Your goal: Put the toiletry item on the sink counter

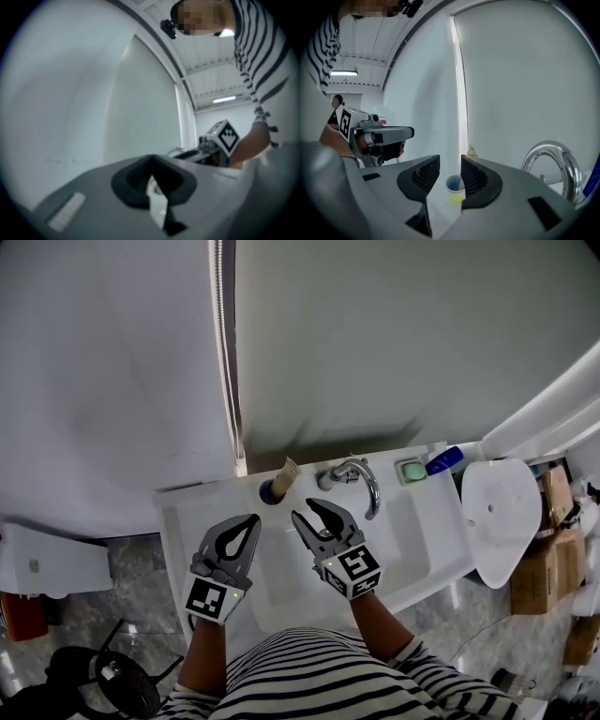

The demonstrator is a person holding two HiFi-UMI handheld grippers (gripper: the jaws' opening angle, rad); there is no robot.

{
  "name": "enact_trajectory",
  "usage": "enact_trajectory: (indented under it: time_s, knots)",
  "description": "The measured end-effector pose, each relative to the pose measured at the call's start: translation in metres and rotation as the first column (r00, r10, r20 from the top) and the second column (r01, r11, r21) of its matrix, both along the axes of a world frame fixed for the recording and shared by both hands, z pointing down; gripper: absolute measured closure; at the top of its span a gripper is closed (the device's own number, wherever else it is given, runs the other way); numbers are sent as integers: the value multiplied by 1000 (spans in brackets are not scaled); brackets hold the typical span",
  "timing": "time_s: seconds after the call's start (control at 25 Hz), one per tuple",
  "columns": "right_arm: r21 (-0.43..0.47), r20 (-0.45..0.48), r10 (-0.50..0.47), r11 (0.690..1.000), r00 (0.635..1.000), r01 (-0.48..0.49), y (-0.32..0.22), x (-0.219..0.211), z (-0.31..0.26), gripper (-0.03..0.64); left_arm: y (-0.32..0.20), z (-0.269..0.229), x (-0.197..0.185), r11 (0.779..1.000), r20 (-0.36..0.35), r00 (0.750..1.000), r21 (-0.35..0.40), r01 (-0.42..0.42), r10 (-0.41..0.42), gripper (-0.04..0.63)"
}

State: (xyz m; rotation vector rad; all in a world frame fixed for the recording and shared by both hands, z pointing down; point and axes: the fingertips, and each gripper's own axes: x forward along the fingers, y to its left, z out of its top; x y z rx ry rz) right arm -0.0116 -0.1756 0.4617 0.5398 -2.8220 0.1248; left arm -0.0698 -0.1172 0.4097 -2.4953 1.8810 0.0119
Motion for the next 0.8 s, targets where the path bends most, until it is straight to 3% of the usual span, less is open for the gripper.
enact_trajectory:
  time_s: [0.36,0.8]
  knots:
    - [77,62,-23,997,998,19,26,20,-43,571,21,-17,21,999,22,999,30,-34,33,589]
    - [133,106,-87,988,991,73,57,31,-81,607,40,-35,40,996,32,997,57,-65,63,589]
